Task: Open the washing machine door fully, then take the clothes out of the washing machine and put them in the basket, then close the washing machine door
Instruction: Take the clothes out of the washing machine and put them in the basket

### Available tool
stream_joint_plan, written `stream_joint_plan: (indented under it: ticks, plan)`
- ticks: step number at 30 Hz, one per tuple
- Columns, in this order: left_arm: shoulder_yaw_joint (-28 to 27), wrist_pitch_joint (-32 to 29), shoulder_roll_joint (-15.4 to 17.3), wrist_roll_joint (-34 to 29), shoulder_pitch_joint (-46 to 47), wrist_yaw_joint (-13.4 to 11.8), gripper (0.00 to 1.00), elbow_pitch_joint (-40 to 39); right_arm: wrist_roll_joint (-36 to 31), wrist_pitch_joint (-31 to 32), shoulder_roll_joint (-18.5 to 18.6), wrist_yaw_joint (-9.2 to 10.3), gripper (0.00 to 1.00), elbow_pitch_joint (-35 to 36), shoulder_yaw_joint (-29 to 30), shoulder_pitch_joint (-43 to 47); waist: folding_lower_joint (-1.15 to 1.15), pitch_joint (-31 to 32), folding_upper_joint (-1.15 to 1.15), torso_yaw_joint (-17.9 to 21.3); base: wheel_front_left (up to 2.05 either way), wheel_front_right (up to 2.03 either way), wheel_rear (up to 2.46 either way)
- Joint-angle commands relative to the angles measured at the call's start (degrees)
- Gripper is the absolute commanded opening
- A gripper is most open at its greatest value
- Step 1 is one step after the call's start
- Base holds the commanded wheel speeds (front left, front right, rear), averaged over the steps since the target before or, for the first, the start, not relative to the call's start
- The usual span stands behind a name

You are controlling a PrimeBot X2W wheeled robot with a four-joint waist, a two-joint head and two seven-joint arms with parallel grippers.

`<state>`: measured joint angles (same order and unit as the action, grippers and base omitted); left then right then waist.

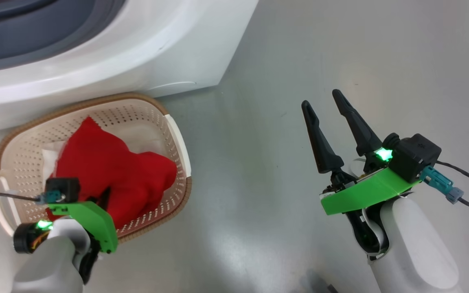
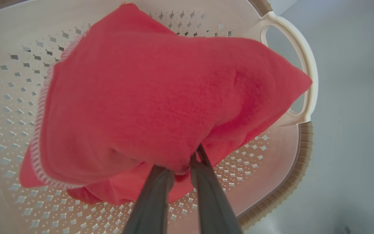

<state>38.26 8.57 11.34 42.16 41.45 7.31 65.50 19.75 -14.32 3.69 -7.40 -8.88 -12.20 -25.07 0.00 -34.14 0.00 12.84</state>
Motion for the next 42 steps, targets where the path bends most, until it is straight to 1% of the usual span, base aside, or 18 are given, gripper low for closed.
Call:
stream_joint_plan:
  ticks: [1, 3, 4, 5, 6, 7, 11, 18, 24, 28, 31, 34, 37, 42]
  plan:
    - [-0.8, -0.1, 2.2, 0.6, 1.0, 0.2, 0.0, 0.7, -0.6, -0.7, -0.5, -0.09, 1.0, 1.4, -1.3, -0.1, 0.0, -0.7, 0.0, 0.6, 0.0, 0.0, 0.0]
    - [-0.3, 0.1, 2.4, 1.1, 1.6, 0.2, 0.0, 1.6, -0.6, -0.7, -0.6, -0.09, 1.0, 1.4, -1.4, -0.3, 0.0, -1.0, 0.0, 0.9, 0.0, 0.0, 0.0]
    - [-0.2, 0.2, 2.3, 1.5, 1.8, 0.2, 0.1, 1.9, -0.6, -0.7, -0.6, -0.09, 1.0, 1.3, -1.4, -0.4, 0.0, -1.1, 0.0, 1.0, 0.0, 0.0, 0.0]
    - [-0.1, 0.4, 2.3, 2.0, 2.0, 0.2, 0.44, 2.1, -0.6, -0.7, -0.6, -0.09, 1.0, 1.3, -1.4, -0.4, 0.0, -1.2, 0.0, 1.0, 0.0, 0.0, 0.0]
    - [0.0, 0.8, 2.4, 2.3, 2.2, 0.2, 0.95, 2.2, -0.7, -0.7, -0.6, -0.09, 1.0, 1.4, -1.2, -0.4, 0.0, -1.3, 0.0, 1.0, 0.0, 0.0, 0.0]
    - [0.3, 1.0, 2.4, 2.5, 2.3, 0.2, 1.0, 2.2, -0.8, -0.7, -0.7, -0.09, 1.0, 1.4, -1.1, -0.4, 0.0, -1.3, 0.0, 0.9, 0.0, 0.0, 0.0]
    - [2.0, 1.7, 2.6, 3.4, 2.5, 0.2, 1.0, 1.7, -1.2, -0.7, -0.7, -0.09, 1.0, 1.3, -0.3, -0.1, 0.0, -1.1, 0.0, 0.1, 0.0, 0.0, 0.0]
    - [4.1, 3.4, 2.9, 5.5, 1.8, 0.2, 1.0, -0.1, -1.1, -0.7, -0.7, -0.09, 1.0, 0.5, -0.9, -0.6, 0.0, 0.6, 0.0, -1.6, 0.0, 0.0, 0.0]
    - [5.3, 5.7, 4.6, 8.0, -0.1, 0.2, 1.0, -3.8, -0.9, -0.7, -0.6, -0.09, 1.0, -0.3, -1.2, -0.4, 0.0, 3.0, 0.0, -2.7, 0.0, 0.0, 0.0]
    - [4.5, 6.3, 6.4, 9.6, -1.8, 0.2, 1.0, -7.3, -0.6, -0.7, -0.4, -0.09, 1.0, -0.8, -1.3, 0.2, 0.0, 4.8, 0.0, -3.2, 0.0, 0.0, 0.0]
    - [1.6, 6.4, 8.2, 9.0, -2.8, 0.2, 1.0, -11.4, -0.4, -0.7, -0.2, -0.09, 1.0, -1.0, -1.4, 0.8, 0.0, 6.5, 0.0, -3.7, 0.0, 0.0, 0.0]
    - [-2.1, 6.4, 9.3, 6.7, -4.6, 0.2, 1.0, -15.3, -0.1, -0.7, 0.2, -0.09, 1.0, -1.3, -1.3, 1.3, 0.0, 8.2, 0.0, -4.2, 0.0, 0.0, 0.0]
    - [-5.5, 6.4, 10.3, 3.0, -6.6, -0.9, 1.0, -19.4, 0.3, -0.7, 0.6, -0.09, 1.0, -1.6, -1.5, 1.9, 0.0, 9.9, 0.0, -4.7, 0.0, 0.0, 0.0]
    - [-10.8, 6.4, 10.8, -1.7, -10.4, -2.5, 1.0, -27.3, 0.8, -0.7, 1.1, -0.09, 1.0, -2.1, -1.4, 2.7, 0.0, 12.3, 0.0, -5.6, 0.0, 0.0, 0.0]
